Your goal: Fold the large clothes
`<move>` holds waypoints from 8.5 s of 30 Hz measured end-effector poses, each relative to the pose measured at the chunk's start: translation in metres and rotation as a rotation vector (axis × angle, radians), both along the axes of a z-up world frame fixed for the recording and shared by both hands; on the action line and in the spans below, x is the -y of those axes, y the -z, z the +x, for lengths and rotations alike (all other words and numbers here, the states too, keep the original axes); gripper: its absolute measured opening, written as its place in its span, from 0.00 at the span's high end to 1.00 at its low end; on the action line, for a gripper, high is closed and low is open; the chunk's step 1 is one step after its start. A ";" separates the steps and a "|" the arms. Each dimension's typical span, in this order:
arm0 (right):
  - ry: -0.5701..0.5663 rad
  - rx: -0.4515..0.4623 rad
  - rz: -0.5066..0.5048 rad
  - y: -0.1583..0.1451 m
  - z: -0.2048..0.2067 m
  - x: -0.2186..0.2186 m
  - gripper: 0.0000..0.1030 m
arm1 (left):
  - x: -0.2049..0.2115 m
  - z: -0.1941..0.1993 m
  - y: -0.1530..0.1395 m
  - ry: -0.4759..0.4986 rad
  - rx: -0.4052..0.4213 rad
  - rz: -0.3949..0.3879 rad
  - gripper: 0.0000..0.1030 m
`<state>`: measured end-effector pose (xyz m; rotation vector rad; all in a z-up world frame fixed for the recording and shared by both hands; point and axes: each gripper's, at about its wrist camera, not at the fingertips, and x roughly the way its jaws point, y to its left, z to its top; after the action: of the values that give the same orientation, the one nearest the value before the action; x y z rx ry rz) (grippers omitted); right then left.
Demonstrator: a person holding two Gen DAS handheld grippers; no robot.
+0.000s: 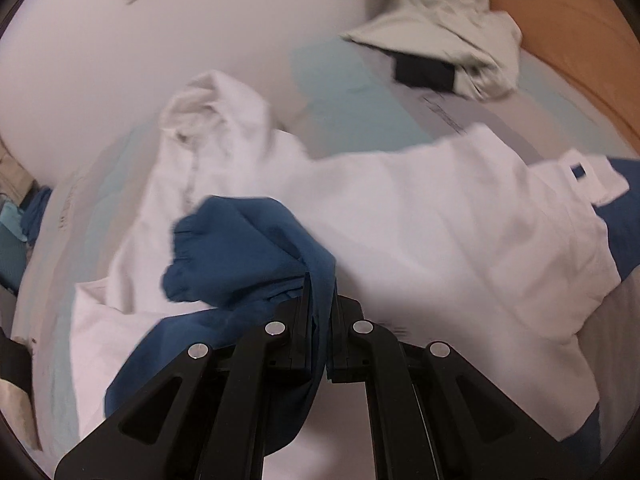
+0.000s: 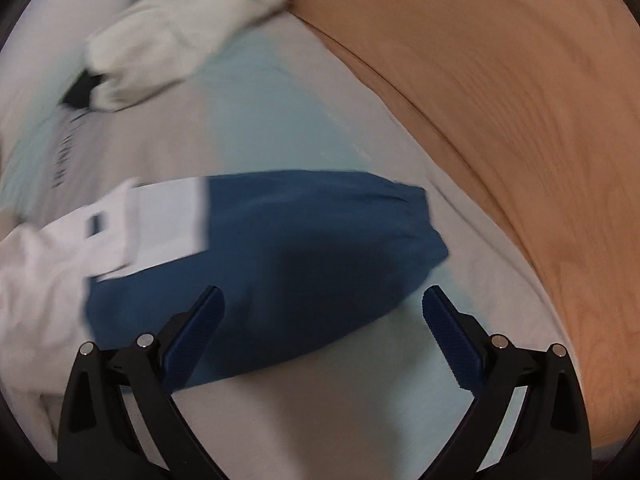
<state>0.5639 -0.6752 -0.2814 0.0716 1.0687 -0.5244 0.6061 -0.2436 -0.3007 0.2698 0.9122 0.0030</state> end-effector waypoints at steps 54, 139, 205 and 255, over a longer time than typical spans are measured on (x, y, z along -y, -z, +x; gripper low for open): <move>-0.890 -0.036 -0.015 0.019 0.078 -0.550 0.08 | -0.329 -0.105 0.051 -0.435 -0.159 0.116 0.05; 0.106 0.119 0.446 0.049 -0.010 0.128 0.64 | 0.054 -0.003 0.056 0.004 -0.170 0.011 0.05; -0.985 0.080 0.318 -0.046 -0.024 -0.707 0.91 | -0.413 -0.105 0.015 -0.435 -0.130 -0.093 0.06; -0.702 -0.003 0.159 -0.013 0.007 -0.414 0.58 | -0.331 -0.034 0.036 -0.336 -0.240 -0.084 0.07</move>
<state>0.5704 -0.2608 -0.2685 -0.1626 1.0571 0.1941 0.5721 0.0872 -0.3367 0.0359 1.1850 0.2465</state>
